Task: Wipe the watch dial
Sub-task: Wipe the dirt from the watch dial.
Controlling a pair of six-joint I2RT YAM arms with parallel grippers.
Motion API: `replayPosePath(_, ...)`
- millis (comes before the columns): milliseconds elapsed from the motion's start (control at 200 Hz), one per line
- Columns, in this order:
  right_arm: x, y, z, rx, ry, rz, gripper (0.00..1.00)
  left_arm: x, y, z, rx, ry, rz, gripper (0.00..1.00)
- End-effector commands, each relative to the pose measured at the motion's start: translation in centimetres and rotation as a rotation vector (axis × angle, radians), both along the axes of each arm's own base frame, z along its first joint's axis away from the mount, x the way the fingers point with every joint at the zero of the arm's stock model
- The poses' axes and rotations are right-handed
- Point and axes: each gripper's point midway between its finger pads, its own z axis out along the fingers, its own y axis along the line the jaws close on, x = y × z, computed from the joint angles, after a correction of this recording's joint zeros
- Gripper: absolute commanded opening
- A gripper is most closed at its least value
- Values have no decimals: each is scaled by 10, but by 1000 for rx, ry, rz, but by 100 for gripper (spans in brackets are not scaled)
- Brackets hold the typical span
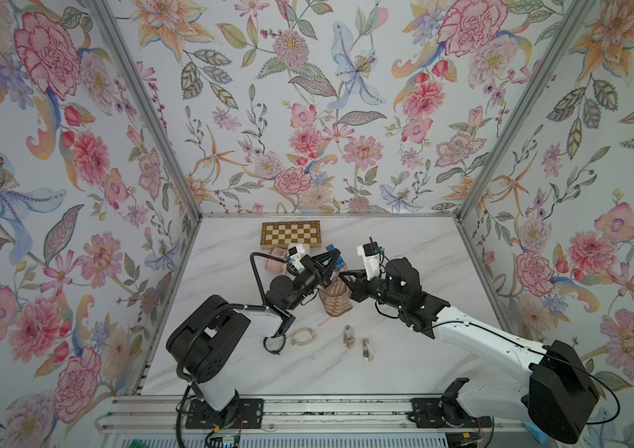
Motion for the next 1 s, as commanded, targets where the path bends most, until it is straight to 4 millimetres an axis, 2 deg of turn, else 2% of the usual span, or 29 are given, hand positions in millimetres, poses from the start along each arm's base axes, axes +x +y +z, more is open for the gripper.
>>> replayPosePath(0,8,-1,22,40,-50,-27,0,-22,-16,14,-27,-62,-101,0)
replayPosePath(125,5,2,55,67,-103,-12,0,-22,-15,14,-35,-62,-99,0)
replayPosePath(235,0,5,67,78,-125,-1,0,-23,-14,14,-35,-63,-97,0)
replayPosePath(285,0,5,64,76,-123,-1,0,-23,-13,15,-37,-64,-98,0)
replayPosePath(485,1,5,19,53,-40,-15,0,-24,-13,15,-37,-64,-98,0)
replayPosePath(571,1,5,13,48,-29,-17,0,-24,-13,15,-39,-64,-98,0)
replayPosePath(641,1,5,19,57,-38,-14,0,-23,-13,14,-38,-62,-96,0)
replayPosePath(886,-6,4,74,96,-135,0,0,-23,-12,13,-38,-62,-91,0)
replayPosePath(941,-7,3,78,98,-148,0,0,-24,-12,13,-37,-60,-93,0)
replayPosePath(991,-7,3,73,87,-146,-5,0,-24,-12,13,-37,-60,-92,0)
